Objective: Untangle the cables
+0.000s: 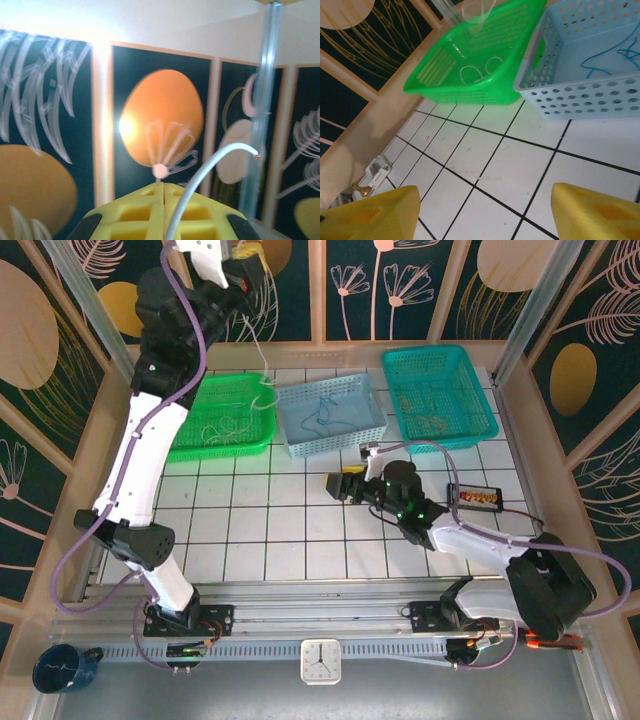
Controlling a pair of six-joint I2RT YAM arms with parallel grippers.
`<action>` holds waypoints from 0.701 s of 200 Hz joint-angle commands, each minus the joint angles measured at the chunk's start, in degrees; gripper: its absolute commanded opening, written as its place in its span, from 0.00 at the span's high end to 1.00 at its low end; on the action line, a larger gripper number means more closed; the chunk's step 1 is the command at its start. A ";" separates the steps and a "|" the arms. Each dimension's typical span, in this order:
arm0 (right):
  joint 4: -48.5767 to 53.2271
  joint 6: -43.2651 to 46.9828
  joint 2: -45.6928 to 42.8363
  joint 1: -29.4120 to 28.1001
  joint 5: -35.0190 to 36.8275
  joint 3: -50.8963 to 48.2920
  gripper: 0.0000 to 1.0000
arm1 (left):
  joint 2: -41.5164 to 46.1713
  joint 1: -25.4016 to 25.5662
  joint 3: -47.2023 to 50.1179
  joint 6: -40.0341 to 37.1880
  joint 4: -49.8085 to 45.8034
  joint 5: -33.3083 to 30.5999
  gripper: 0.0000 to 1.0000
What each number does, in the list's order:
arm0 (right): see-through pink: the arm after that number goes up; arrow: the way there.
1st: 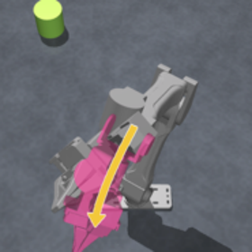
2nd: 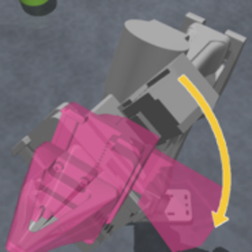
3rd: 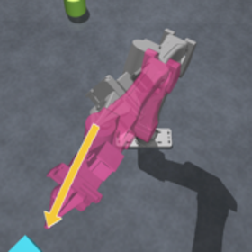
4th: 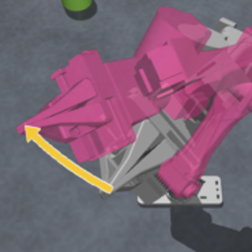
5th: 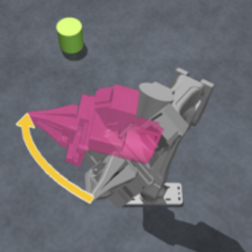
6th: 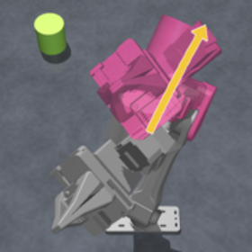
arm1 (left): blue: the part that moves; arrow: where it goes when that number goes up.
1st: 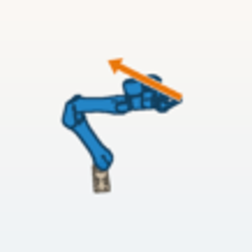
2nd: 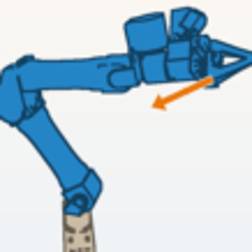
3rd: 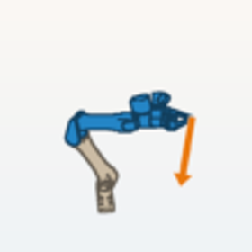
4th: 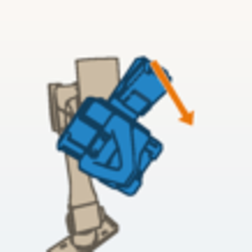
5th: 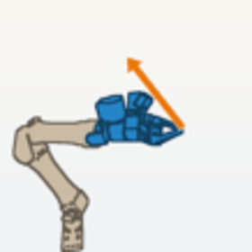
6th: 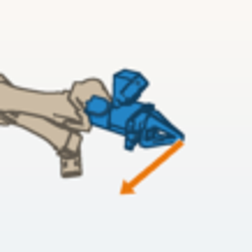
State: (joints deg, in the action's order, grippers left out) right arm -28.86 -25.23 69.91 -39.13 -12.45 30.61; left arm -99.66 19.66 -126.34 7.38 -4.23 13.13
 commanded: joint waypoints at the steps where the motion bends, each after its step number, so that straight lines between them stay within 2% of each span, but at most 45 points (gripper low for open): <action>1: 7.05 1.94 -3.79 1.70 2.19 1.21 0.31 | -2.34 -1.87 -3.31 -4.70 -2.34 -5.56 1.00; 29: 12.25 2.30 -8.00 3.50 3.04 1.97 0.30 | -3.16 -3.62 -1.72 -7.34 0.00 -10.07 1.00; 95: 19.92 3.66 -17.40 5.71 3.66 2.70 0.30 | -3.24 -8.07 5.12 -6.99 2.97 -11.07 1.00; 140: 21.91 3.69 -19.48 6.07 3.67 2.81 0.30 | -2.85 -11.23 10.21 -6.84 5.76 -10.61 1.00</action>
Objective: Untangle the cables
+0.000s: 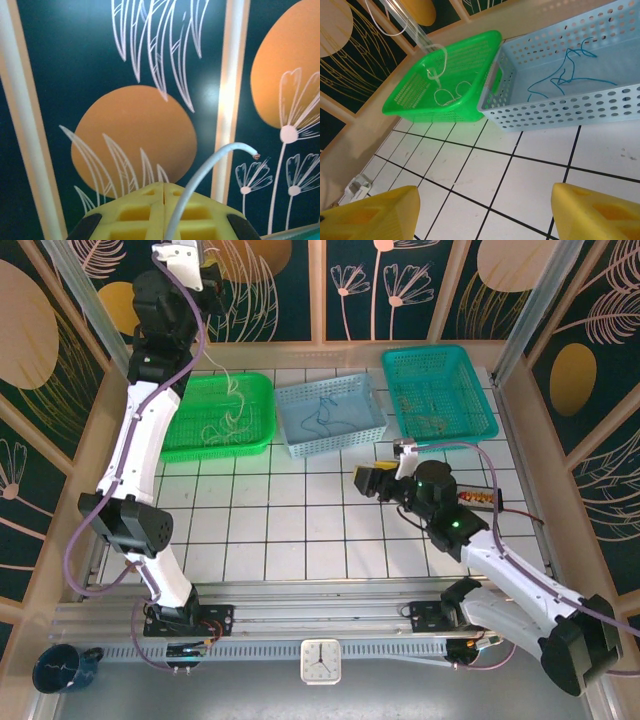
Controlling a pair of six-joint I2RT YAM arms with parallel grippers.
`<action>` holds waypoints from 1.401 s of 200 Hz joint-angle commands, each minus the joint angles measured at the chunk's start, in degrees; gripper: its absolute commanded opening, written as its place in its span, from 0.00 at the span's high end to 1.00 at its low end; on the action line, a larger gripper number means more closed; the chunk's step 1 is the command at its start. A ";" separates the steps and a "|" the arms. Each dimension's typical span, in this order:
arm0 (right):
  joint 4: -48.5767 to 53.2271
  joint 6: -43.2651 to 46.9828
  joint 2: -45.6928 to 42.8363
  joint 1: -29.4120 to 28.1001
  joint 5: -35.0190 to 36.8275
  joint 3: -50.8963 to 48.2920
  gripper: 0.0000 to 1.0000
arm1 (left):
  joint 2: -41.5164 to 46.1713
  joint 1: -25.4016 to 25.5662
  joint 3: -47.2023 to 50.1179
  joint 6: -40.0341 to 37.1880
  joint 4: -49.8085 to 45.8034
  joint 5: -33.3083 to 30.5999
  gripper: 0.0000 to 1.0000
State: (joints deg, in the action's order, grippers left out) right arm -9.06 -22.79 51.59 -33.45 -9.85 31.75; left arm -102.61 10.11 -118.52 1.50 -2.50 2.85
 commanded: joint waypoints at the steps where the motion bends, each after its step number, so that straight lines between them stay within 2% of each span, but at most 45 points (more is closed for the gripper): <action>1: 2.16 1.25 -1.20 0.40 1.06 1.71 0.30 | 0.16 -1.76 2.53 -0.97 4.06 -0.36 1.00; 42: 2.29 1.16 -0.91 0.49 1.00 1.48 0.30 | 1.11 -4.10 10.46 -0.42 7.94 -0.17 1.00; 89: 2.04 0.68 -0.80 0.55 1.32 0.80 0.30 | 6.83 -4.78 32.66 3.71 19.41 2.31 1.00; 126: 2.50 0.07 -1.16 0.58 1.85 0.84 0.30 | 9.39 -4.82 46.51 9.46 26.58 4.74 1.00; 192: 3.34 -0.11 -2.53 0.60 3.60 0.34 0.30 | 9.79 -4.81 53.66 10.96 26.68 5.21 1.00; 199: 3.51 0.00 -2.65 0.67 3.76 0.38 0.30 | 9.79 -4.84 54.06 10.96 26.54 5.06 0.96; 208: 3.69 0.18 -2.81 0.62 3.94 0.49 0.30 | 9.79 -4.83 54.67 11.06 26.38 4.49 0.84; 230: 4.34 0.60 -3.19 1.05 4.07 0.93 0.30 | 9.79 -4.84 55.35 11.74 25.64 2.62 0.32; 246: 5.28 0.93 -3.34 1.28 4.11 1.60 0.29 | 9.79 -4.92 53.83 12.03 23.67 1.88 0.05; 252: 5.66 1.20 -3.39 1.37 4.20 1.86 0.30 | 9.86 -4.92 53.07 12.06 22.93 1.79 0.01; 268: 6.67 1.53 -4.03 1.68 4.69 2.41 0.29 | 10.52 -4.92 51.26 12.42 21.23 1.93 0.01; 280: 7.73 1.77 -4.81 1.74 5.96 2.91 0.24 | 11.38 -4.93 50.19 12.65 20.08 2.62 0.01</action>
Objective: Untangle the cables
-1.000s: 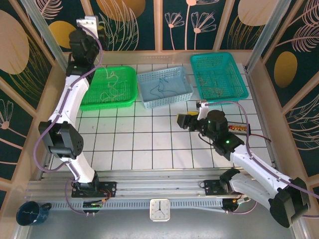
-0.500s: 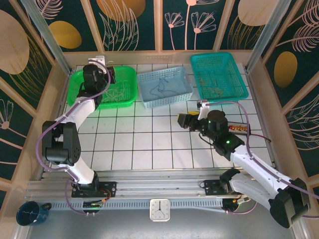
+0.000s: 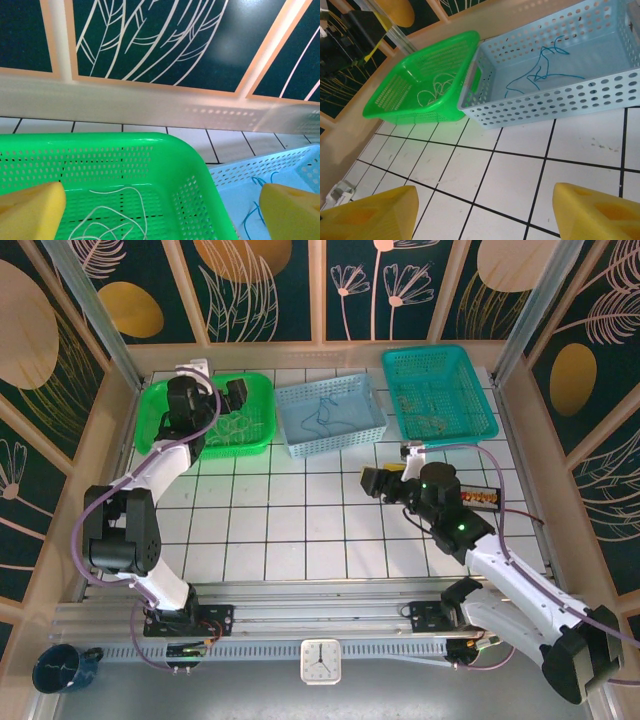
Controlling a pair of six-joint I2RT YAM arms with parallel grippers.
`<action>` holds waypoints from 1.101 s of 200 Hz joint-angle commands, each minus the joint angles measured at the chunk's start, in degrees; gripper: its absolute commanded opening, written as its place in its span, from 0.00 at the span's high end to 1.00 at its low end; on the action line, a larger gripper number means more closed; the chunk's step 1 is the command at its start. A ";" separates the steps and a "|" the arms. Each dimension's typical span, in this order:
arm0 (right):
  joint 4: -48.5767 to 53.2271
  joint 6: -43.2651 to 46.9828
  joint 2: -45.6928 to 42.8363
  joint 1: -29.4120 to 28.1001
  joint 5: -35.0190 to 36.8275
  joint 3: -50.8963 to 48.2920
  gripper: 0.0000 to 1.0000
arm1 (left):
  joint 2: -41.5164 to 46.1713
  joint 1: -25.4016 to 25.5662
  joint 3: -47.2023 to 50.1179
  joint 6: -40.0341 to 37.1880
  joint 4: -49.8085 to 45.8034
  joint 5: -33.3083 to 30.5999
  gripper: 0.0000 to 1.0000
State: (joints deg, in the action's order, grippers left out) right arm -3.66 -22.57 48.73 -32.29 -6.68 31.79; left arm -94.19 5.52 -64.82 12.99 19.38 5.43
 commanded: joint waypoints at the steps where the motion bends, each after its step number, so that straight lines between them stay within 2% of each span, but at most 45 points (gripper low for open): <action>1: 2.51 1.60 -2.01 0.62 2.89 2.90 0.24 | 3.05 -0.34 -3.63 1.20 -1.89 0.16 0.01; 26: 5.01 2.20 -3.91 0.62 6.77 3.97 0.12 | 5.87 -0.33 -3.68 2.12 -3.28 3.31 0.01; 33: 5.93 2.26 -4.46 0.59 7.35 4.39 0.05 | 6.97 -0.33 -3.05 2.57 -3.39 4.07 0.01; 46: 7.25 2.06 -5.26 2.60 10.58 4.93 0.03 | 9.51 -0.38 -0.80 3.40 -2.89 5.08 0.01; 73: 10.10 0.60 -5.00 3.00 19.66 5.05 0.01 | 16.73 -0.33 8.48 4.44 2.98 5.45 0.01; 92: 11.91 -0.21 -3.14 3.52 28.52 4.73 0.01 | 22.79 -0.33 18.10 4.21 9.27 2.58 0.01; 111: 11.24 -0.33 -1.51 3.94 38.98 3.01 0.01 | 28.67 -0.33 26.39 2.75 13.43 -3.32 0.01; 159: -4.41 8.95 1.13 7.57 48.28 -7.03 0.01 | 37.82 -0.34 43.19 -8.58 22.78 -19.11 0.01; 176: -10.66 10.88 2.05 10.31 48.91 -10.30 0.01 | 36.85 -0.33 47.81 -8.07 27.45 -25.10 0.01; 205: -22.61 13.12 6.02 15.32 48.63 -16.03 0.01 | 28.37 -0.39 54.31 -6.71 39.32 -24.83 0.01; 220: -30.76 15.19 8.79 17.13 46.02 -19.68 0.01 | 22.41 -0.33 56.59 -7.28 46.52 -24.37 0.01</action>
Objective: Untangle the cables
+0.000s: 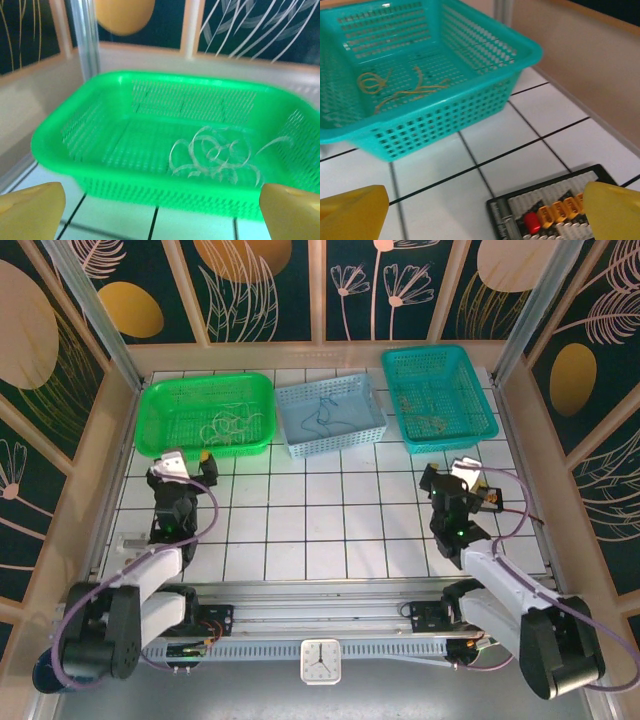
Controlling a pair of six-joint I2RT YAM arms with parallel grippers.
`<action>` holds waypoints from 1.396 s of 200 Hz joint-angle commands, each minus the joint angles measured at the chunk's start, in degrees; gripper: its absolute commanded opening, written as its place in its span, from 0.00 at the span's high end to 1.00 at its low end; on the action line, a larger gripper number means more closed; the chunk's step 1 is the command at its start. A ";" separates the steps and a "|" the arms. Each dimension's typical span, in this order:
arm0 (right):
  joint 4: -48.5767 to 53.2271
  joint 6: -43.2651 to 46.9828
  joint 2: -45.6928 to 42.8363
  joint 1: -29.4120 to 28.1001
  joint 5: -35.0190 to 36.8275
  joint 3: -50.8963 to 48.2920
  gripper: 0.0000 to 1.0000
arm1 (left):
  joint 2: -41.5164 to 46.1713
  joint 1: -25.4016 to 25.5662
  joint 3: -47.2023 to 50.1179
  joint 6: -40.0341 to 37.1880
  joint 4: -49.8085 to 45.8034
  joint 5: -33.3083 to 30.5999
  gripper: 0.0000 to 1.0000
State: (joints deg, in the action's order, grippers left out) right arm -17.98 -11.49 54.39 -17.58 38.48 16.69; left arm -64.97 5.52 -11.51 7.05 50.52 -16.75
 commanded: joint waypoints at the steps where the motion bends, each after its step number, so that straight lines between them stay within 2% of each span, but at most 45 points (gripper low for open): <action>1: -16.99 4.19 3.28 2.58 0.57 -4.88 0.01 | -7.13 -0.33 3.48 -1.42 16.00 -2.08 0.01; 7: -20.68 4.73 4.37 3.02 -0.77 -6.43 0.01 | -8.97 -0.33 4.00 -1.96 20.53 -2.18 0.01; 18: -26.93 5.08 6.57 4.08 -3.27 -8.81 0.01 | -10.57 -0.33 3.56 -4.24 22.44 0.02 0.01; 27: -25.63 4.66 7.46 4.66 -4.70 -7.82 0.01 | -12.81 -0.32 2.91 -5.32 23.79 0.74 0.01; 53: -38.64 8.66 11.01 5.71 -8.87 -10.28 0.01 | -19.71 -0.33 4.22 -6.66 33.45 3.24 0.01; 91: -53.82 12.20 17.48 8.75 -19.56 -12.08 0.01 | -23.21 -0.33 4.74 -6.53 37.47 3.30 0.01; 112: -57.60 12.80 21.56 10.11 -20.71 -11.05 0.01 | -22.49 -0.54 3.31 -6.27 33.41 3.30 0.01; 129: -55.99 12.98 22.64 10.14 -18.97 -9.35 0.01 | -22.32 -0.87 2.48 -5.89 31.58 3.66 0.01; 158: -43.96 12.35 17.97 7.96 -14.55 -7.48 0.01 | -22.40 -1.04 2.28 -5.84 31.39 3.58 0.01; 168: -43.01 12.28 16.05 7.67 -14.21 -8.55 0.01 | -22.44 -1.04 2.28 -5.75 31.36 3.43 0.01; 185: -49.29 12.93 14.26 8.22 -15.20 -12.28 0.01 | -22.48 -1.04 2.15 -5.32 31.15 1.94 0.01; 205: -58.62 14.27 17.64 9.58 -16.64 -14.35 0.01 | -22.53 -1.04 1.57 -4.53 30.12 0.08 0.01; 232: -65.59 15.00 27.82 10.33 -20.62 -11.46 0.01 | -22.48 -1.04 1.53 -4.59 30.07 0.14 0.01; 245: -76.40 17.03 35.08 10.37 -20.20 -11.73 0.01 | -22.48 -1.04 1.41 -4.61 29.99 0.32 0.01; 261: -69.12 12.58 31.22 13.15 -24.35 -12.06 0.01 | -22.57 -1.04 1.32 -4.67 29.92 0.47 0.01; 268: -70.53 10.53 34.17 15.66 -27.21 -11.88 0.01 | -22.57 -1.04 1.17 -4.61 29.67 0.53 0.01; 275: -76.48 9.98 38.07 17.35 -27.92 -11.33 0.01 | -22.58 -1.04 1.12 -4.62 29.27 0.58 0.01; 279: -74.59 9.30 37.09 18.05 -29.49 -10.76 0.01 | -22.59 -1.04 1.06 -4.67 29.25 0.60 0.01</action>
State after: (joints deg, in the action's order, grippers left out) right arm -83.07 1.52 87.77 -4.23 15.25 4.40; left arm -87.09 4.86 -9.23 1.72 79.33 -15.70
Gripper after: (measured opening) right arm 0.992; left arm 0.990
